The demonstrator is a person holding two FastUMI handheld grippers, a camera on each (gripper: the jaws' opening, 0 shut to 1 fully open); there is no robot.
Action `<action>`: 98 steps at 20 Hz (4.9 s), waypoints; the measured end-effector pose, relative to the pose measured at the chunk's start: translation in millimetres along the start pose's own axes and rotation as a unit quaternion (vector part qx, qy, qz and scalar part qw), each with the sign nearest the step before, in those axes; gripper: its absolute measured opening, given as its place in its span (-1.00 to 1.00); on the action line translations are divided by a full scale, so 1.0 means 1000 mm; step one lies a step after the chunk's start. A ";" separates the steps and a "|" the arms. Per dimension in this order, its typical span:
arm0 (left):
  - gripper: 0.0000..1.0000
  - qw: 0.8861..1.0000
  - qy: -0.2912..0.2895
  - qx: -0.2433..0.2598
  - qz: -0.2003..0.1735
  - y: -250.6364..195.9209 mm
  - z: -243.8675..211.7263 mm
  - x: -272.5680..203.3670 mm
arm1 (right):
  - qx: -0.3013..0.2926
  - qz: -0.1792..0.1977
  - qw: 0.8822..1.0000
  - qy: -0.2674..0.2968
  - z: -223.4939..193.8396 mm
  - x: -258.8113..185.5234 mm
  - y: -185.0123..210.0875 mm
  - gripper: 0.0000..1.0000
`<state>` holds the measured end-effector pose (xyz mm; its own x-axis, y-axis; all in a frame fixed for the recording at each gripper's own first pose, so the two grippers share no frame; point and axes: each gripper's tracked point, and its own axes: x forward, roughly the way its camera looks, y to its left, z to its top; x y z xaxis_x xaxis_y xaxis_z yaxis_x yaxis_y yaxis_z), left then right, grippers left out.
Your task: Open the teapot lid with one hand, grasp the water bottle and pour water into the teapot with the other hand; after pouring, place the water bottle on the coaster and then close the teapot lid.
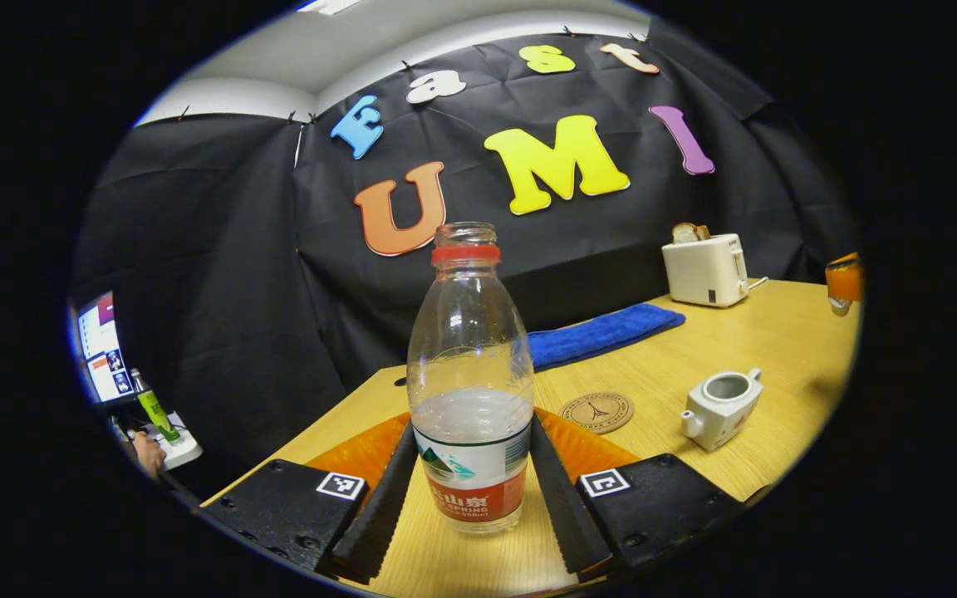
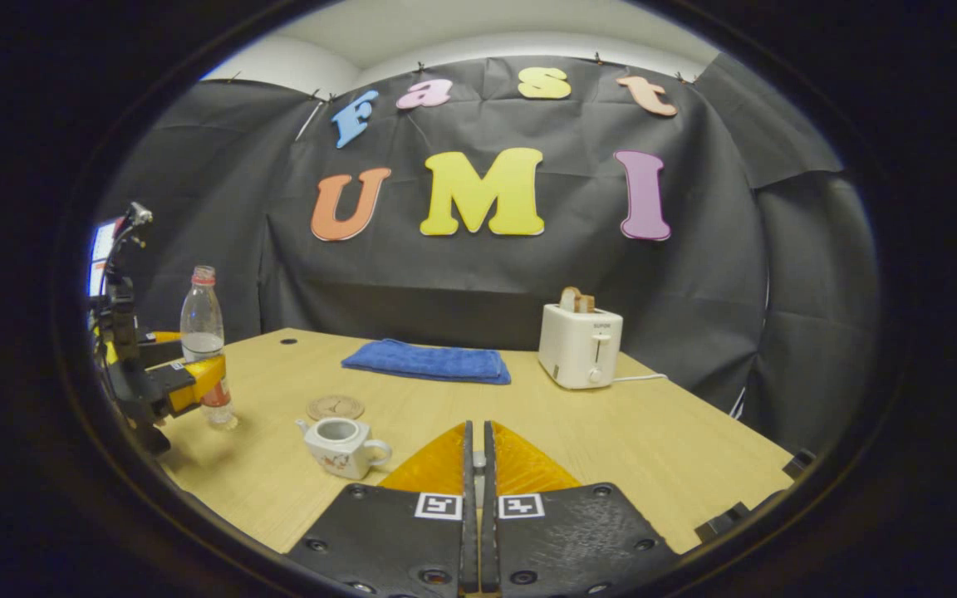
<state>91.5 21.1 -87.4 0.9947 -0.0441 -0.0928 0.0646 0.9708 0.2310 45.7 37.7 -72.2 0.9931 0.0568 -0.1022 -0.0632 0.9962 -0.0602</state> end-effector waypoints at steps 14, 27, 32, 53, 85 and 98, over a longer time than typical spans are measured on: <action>0.55 0.961 0.042 0.272 0.019 -0.010 -0.007 0.008 | 0.016 -0.003 1.000 0.016 -0.006 0.006 -0.015 -0.97; 0.53 0.874 0.034 0.484 -0.021 -0.043 0.000 0.000 | 0.001 -0.038 0.999 0.019 -0.006 0.005 -0.042 -0.97; 0.53 0.839 0.049 0.542 -0.022 -0.053 0.001 -0.003 | -0.001 -0.040 0.999 0.013 -0.001 0.003 -0.047 -0.98; 0.53 0.722 0.071 0.688 -0.015 -0.059 0.019 -0.009 | -0.001 -0.052 0.999 0.013 0.000 0.005 -0.060 -0.97; 0.53 0.534 0.055 0.844 0.001 -0.078 0.071 0.002 | -0.015 -0.038 0.999 0.000 0.018 -0.011 -0.056 -0.94; 0.53 0.528 0.051 0.847 -0.004 -0.079 0.071 0.002 | -0.015 -0.038 0.999 0.009 0.012 -0.006 -0.058 -0.94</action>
<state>94.1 -72.6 -37.6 0.9899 0.0493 -0.1326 0.1333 -0.6387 0.7578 44.4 -19.7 -55.8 0.9933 -0.0196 -0.1135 0.0085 0.9952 -0.0975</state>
